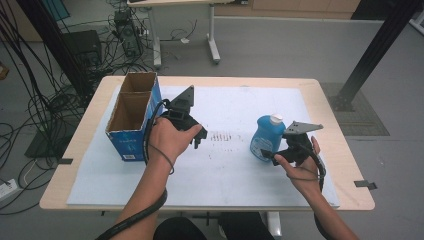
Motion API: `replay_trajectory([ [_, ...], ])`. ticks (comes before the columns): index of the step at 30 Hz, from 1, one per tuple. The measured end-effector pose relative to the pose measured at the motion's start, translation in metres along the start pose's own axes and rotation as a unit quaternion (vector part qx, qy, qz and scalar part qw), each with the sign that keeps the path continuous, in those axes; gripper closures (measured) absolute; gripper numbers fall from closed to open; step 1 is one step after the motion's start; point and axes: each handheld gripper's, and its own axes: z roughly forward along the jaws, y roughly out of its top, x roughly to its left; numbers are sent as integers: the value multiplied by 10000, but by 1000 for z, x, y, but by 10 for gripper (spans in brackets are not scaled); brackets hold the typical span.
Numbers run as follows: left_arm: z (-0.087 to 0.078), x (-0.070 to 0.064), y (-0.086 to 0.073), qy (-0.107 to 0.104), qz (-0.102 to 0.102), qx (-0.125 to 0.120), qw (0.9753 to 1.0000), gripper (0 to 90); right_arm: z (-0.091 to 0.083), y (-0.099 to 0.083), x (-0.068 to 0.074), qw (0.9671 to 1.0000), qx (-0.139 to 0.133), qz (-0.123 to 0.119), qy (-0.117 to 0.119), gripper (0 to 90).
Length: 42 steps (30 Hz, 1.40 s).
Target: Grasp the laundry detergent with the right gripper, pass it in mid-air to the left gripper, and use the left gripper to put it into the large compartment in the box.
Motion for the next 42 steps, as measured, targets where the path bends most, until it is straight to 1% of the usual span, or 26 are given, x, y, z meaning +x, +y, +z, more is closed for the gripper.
replay_trajectory([
  [2,0,0,0,-2,-2,-2,10000,52,1,-1,0,10000,-9,10,-20,18],
  [3,0,0,0,4,-7,-4,10000,52,4,-2,-1,10000,-35,86,-18,18],
  [4,0,0,0,1,1,7,10000,52,4,-3,-1,9999,-47,109,-12,17],
  [14,1,-4,2,-27,18,-7,10000,51,7,-3,-3,9999,-132,38,-15,17],
  [21,2,-6,3,-35,29,16,10000,50,6,-3,-4,9997,-223,42,-35,16],
  [42,3,-7,4,-13,38,23,10000,50,5,-1,-4,9994,-334,9,-74,15],
])
